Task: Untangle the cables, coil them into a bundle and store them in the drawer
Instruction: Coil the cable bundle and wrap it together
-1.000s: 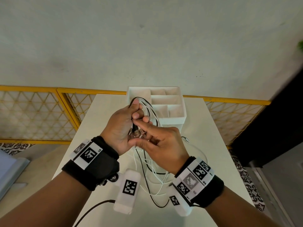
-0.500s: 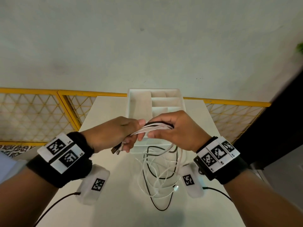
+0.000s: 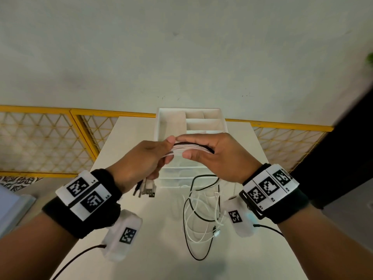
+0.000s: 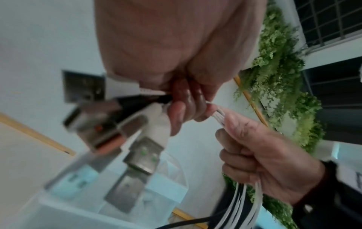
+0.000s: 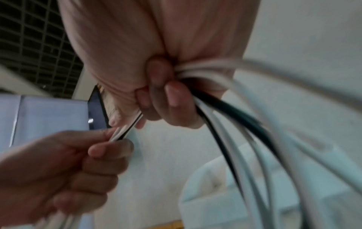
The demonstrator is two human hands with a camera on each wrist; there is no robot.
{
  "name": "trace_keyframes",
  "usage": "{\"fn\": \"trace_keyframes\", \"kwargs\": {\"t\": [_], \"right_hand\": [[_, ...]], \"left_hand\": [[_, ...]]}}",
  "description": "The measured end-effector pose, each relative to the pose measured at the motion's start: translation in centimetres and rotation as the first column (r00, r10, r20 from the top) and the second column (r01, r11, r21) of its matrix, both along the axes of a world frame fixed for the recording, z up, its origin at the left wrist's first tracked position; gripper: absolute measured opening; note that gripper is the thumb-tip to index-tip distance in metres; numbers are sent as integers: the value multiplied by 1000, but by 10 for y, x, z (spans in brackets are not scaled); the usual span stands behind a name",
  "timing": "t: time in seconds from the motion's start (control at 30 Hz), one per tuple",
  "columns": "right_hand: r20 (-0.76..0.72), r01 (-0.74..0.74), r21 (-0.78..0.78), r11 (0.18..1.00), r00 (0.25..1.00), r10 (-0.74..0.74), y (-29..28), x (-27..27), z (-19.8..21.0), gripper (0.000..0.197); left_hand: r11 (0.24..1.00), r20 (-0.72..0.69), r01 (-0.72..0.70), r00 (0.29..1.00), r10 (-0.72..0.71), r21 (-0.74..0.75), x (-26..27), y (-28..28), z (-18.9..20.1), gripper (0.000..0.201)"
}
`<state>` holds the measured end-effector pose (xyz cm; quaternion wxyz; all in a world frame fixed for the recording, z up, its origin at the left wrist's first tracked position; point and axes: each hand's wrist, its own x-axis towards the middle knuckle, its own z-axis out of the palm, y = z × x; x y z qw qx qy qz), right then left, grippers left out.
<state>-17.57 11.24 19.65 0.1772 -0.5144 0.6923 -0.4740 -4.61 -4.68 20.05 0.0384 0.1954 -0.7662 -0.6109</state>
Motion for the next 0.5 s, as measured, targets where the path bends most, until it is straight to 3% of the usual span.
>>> {"fn": "trace_keyframes", "kwargs": {"t": [0.1, 0.17, 0.23, 0.27, 0.33, 0.4, 0.5], "right_hand": [[-248, -28, 30, 999, 968, 34, 1, -3, -3, 41], [-432, 42, 4, 999, 901, -36, 1, -6, -8, 28], [-570, 140, -30, 990, 811, -132, 2, -8, -15, 37], [-601, 166, -26, 986, 786, -148, 2, -9, -18, 42], [-578, 183, 36, 983, 806, -128, 5, -10, -24, 44], [-500, 158, 75, 985, 860, -100, 8, -16, -28, 37], [-489, 181, 8, 983, 859, -154, 12, -23, -27, 29]], "left_hand": [[999, 1, 32, 999, -32, -17, 0, -4, 3, 53], [993, 53, 117, 992, -116, -17, 0, -4, 3, 54], [979, 135, 200, 972, -193, -45, 0, -5, 2, 55], [972, 173, 228, 961, -214, -63, 0, -7, 2, 55], [966, 206, 248, 952, -228, -75, 0, -10, 1, 52], [976, 180, 210, 964, -195, -64, 1, -13, -1, 50], [995, 80, 102, 992, -101, -15, 1, -15, -2, 48]]}}
